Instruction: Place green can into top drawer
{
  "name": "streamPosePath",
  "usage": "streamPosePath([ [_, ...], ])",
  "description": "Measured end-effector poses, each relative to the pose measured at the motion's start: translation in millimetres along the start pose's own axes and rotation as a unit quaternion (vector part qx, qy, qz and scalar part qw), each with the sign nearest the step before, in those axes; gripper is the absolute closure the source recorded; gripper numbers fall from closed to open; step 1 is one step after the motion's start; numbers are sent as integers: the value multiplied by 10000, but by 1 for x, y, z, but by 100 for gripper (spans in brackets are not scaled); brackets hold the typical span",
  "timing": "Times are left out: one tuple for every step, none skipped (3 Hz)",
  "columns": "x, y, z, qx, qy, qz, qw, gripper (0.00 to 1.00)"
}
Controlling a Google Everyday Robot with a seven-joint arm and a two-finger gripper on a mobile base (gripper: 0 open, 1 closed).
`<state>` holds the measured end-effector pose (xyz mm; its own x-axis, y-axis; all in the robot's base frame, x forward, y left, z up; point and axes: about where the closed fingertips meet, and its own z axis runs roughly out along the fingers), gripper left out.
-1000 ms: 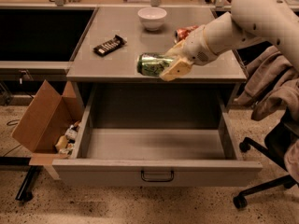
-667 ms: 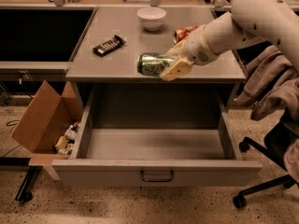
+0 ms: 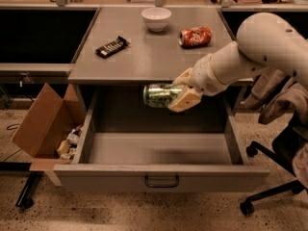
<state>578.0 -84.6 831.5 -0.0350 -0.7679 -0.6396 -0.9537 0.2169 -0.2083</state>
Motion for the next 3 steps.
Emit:
streamPosePath([
  [44, 25, 16, -127, 419, 233, 9988, 100],
  [88, 35, 33, -210, 731, 537, 9957, 100],
  [120, 36, 48, -282, 971, 735, 9922, 100],
])
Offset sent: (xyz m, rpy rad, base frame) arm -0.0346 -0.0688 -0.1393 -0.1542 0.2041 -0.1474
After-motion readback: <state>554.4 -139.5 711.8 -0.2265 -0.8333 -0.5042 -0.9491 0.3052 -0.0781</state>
